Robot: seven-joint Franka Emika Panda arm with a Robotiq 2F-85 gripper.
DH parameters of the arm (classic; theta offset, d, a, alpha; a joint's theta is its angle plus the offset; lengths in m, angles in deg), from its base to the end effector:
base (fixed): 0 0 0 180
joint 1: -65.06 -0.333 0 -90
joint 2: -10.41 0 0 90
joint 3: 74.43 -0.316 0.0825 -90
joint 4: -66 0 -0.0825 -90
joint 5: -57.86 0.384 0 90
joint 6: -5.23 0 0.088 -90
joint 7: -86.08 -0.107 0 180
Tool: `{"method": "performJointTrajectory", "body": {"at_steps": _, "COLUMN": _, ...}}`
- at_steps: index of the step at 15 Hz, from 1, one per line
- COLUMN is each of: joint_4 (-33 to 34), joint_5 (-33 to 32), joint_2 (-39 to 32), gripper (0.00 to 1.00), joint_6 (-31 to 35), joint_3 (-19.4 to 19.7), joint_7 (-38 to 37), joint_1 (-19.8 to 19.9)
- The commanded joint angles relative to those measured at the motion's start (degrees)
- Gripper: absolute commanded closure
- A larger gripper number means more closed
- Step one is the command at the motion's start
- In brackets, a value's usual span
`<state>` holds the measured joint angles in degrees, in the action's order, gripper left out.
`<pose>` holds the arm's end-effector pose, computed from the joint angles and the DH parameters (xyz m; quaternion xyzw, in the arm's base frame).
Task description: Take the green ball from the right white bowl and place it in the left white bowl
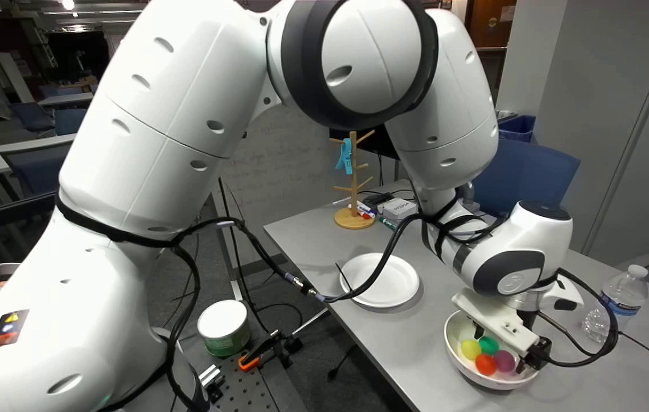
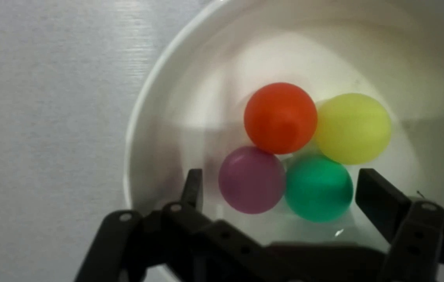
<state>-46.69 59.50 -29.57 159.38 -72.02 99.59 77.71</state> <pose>0.5856 -0.1585 0.1145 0.9997 -0.0212 0.0112 0.0101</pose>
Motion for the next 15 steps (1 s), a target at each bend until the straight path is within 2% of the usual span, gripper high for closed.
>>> {"method": "performJointTrajectory", "body": {"at_steps": 1, "joint_4": 2.88, "joint_5": -0.47, "joint_2": -2.42, "gripper": 0.0, "joint_6": -0.27, "joint_3": 0.0, "joint_7": -1.01, "joint_1": 0.2}}
{"method": "performJointTrajectory", "body": {"at_steps": 9, "joint_4": 5.08, "joint_5": 0.12, "joint_2": -4.34, "gripper": 0.0, "joint_6": -0.72, "joint_3": -0.59, "joint_7": -2.27, "joint_1": 0.23}}
{"method": "performJointTrajectory", "body": {"at_steps": 11, "joint_4": 5.31, "joint_5": 0.18, "joint_2": -4.41, "gripper": 0.04, "joint_6": -0.78, "joint_3": -0.59, "joint_7": -2.54, "joint_1": 0.27}}
{"method": "performJointTrajectory", "body": {"at_steps": 15, "joint_4": 4.77, "joint_5": -0.08, "joint_2": -3.9, "gripper": 0.0, "joint_6": -0.75, "joint_3": -0.12, "joint_7": -3.34, "joint_1": -0.06}}
